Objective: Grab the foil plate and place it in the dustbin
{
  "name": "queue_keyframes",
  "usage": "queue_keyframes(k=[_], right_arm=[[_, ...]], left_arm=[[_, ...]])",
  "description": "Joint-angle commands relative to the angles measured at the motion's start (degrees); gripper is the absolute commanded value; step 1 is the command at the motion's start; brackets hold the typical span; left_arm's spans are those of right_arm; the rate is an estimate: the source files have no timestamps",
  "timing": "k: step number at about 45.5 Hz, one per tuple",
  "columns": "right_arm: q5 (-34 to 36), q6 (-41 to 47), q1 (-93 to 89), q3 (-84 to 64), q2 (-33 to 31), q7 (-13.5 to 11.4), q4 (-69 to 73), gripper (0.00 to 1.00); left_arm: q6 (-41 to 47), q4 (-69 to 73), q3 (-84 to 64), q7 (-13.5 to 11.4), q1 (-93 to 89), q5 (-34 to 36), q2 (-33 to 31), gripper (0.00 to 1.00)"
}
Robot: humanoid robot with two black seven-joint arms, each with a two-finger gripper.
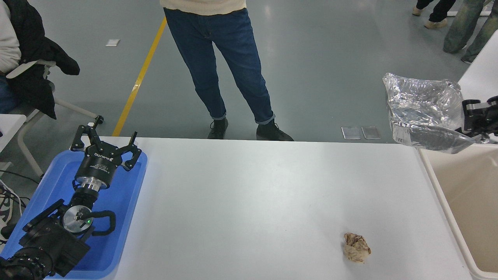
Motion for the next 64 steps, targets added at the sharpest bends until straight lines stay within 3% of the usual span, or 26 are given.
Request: queue_keyframes(k=[1, 21, 39, 56, 64], right_arm=[[0.1, 0.1, 1.0, -7.0, -2.7, 0.0, -3.4, 0.00], [-1.1, 0.1, -4.5, -15.4, -16.6, -0.1, -22.1, 0.00], [-0.1, 0.1, -28.2, -6.9, -18.1, -0.1, -26.2, 0.00], [-0.1, -24.4, -60.4, 18.2, -16.9, -0.1, -34.2, 0.00], [-0.1, -34.6, -77.6, 32.2, -10.6, -0.4, -42.0, 0.00]], left_arm=[[0.0, 0.0, 0.0, 0.0, -0.1, 0.0, 0.0, 1.00], [0.0, 0.0, 0.0, 0.0, -0.1, 0.0, 0.0, 1.00], [0.0, 0.0, 0.0, 0.0, 0.0, 0.0, 0.0, 1.00], [0.0, 0.0, 0.0, -0.1, 0.0, -0.1, 0.0, 1.00], [0.0, 0.0, 0.0, -0.1, 0.0, -0.1, 0.0, 1.00]])
